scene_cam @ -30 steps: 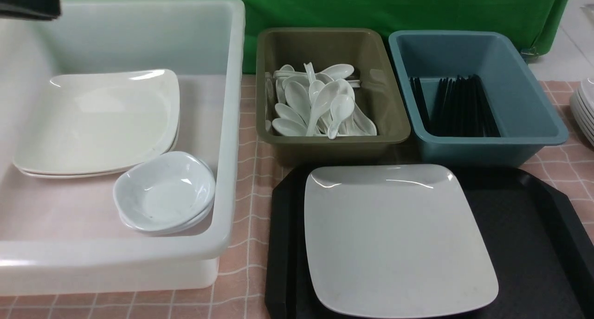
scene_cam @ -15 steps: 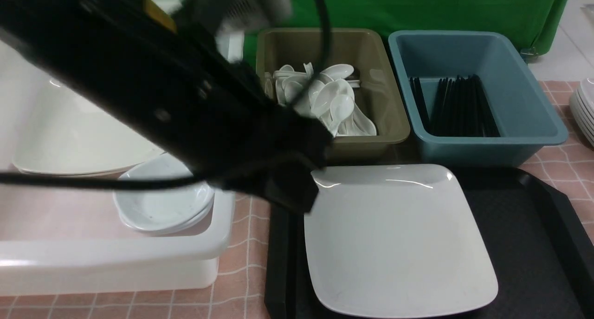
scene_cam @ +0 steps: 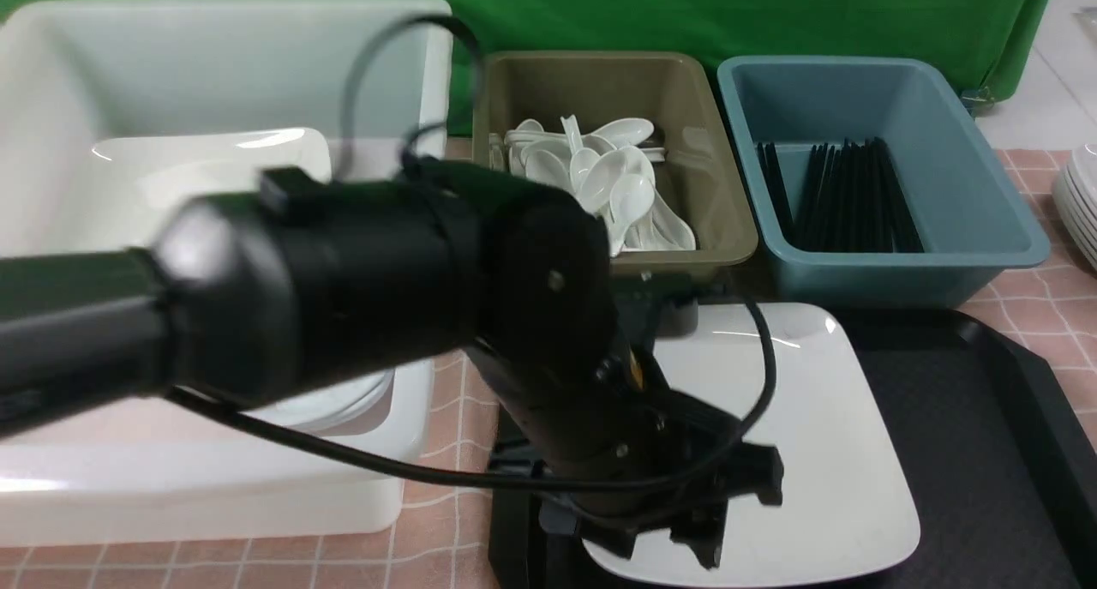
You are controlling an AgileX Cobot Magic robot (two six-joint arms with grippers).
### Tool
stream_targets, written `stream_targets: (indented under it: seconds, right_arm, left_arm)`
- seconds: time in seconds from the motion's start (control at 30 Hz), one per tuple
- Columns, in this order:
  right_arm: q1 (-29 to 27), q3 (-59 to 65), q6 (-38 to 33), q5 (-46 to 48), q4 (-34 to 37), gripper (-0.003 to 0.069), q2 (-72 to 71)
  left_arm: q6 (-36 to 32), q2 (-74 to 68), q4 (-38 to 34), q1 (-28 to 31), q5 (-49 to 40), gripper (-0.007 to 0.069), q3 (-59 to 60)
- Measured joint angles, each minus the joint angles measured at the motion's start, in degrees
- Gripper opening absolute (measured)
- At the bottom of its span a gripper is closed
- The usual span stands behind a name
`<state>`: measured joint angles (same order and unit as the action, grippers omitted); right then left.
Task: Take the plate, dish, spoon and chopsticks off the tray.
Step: Use the left arm to grab a plate from the dinner plate
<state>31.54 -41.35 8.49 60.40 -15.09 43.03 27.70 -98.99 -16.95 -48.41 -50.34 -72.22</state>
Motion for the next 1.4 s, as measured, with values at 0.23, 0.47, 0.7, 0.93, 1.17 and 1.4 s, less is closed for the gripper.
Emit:
stream_targets:
  seconds: [0.23,0.47,0.7,0.93,1.17,1.4]
  right_arm:
    - [0.0,0.0,0.0,-0.1,0.0,0.003,0.0]
    - [0.0,0.0,0.0,-0.1,0.0,0.003,0.0]
    - [0.0,0.0,0.0,-0.1,0.0,0.003,0.0]
    - [0.0,0.0,0.0,0.3,0.8,0.003,0.0]
    - [0.0,0.0,0.0,0.3,1.3,0.003,0.0]
    - [0.0,0.0,0.0,0.9,1.4,0.003,0.0]
  left_arm:
    - [4.6,-5.8,2.9,-0.2,0.7,0.0511,0.0]
    - [8.9,-6.9,7.2,-0.2,0.2,0.052,0.0]
    - [10.2,-8.2,10.5,-0.3,2.4,0.052,0.1]
    - [9.3,-11.5,7.9,-0.3,6.3,0.0522,0.3]
    - [1.5,-12.3,-0.4,-0.3,15.7,0.0522,0.3]
    - [2.5,-12.4,1.1,-0.3,17.3,0.0522,0.3]
